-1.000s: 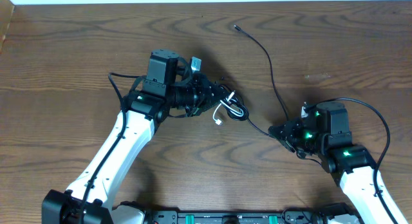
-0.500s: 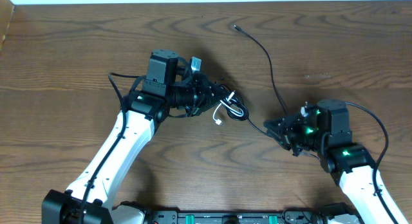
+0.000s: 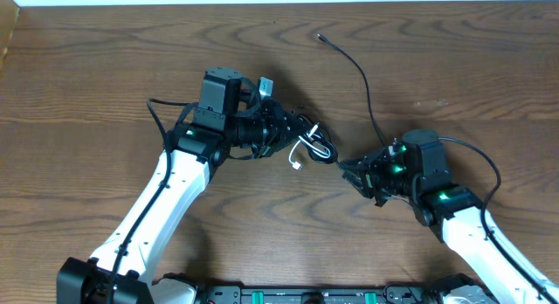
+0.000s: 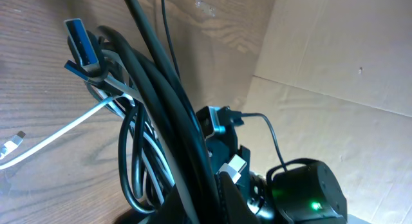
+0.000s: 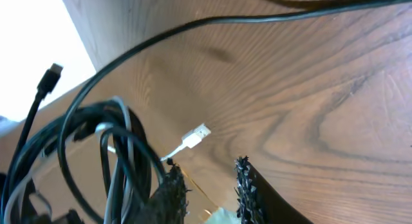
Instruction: Untangle cables
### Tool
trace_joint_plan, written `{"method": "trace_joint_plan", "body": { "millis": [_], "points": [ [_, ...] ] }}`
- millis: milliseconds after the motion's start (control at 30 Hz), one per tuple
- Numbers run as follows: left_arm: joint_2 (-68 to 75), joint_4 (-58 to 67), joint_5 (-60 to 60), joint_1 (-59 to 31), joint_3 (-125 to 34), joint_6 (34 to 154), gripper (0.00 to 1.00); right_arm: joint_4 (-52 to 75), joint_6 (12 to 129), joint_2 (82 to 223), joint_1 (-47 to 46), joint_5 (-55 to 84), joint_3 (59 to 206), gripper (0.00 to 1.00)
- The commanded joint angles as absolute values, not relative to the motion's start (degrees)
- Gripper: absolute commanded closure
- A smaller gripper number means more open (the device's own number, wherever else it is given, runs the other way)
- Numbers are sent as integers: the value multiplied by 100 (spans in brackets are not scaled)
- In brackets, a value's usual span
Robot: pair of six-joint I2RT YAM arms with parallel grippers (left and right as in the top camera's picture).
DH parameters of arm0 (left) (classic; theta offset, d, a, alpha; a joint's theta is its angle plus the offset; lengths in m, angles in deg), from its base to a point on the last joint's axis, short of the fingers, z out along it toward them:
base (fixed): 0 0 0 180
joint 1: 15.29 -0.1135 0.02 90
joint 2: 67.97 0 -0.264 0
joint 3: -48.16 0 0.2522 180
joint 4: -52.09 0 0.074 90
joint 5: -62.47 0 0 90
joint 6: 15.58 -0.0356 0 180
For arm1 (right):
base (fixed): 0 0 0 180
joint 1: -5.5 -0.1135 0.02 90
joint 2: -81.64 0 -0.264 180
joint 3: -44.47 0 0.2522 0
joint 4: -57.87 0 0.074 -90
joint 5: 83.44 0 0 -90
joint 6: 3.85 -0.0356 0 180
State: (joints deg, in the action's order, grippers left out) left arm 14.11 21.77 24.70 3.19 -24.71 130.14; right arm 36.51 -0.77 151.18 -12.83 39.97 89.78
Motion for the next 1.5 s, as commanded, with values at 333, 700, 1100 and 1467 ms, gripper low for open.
{"method": "trace_joint_plan", "body": {
  "millis": [333,700,1100,1467],
  "points": [
    [1363,2190,2579,303,-2506,13069,92,4139,-258,15238,-1335,4202,9026,77],
    [1363,2193,2579,303,-2506,13458,92,4333,-381,15242,-1667,4126,9026,73],
    [1363,2193,2579,306,-2506,14166,92,4351,-1146,15242,-2168,3472,9026,71],
    [1363,2193,1928,531,-2506,15119,92,4464,-2385,15242,-2192,3586,9026,71]
  ]
}}
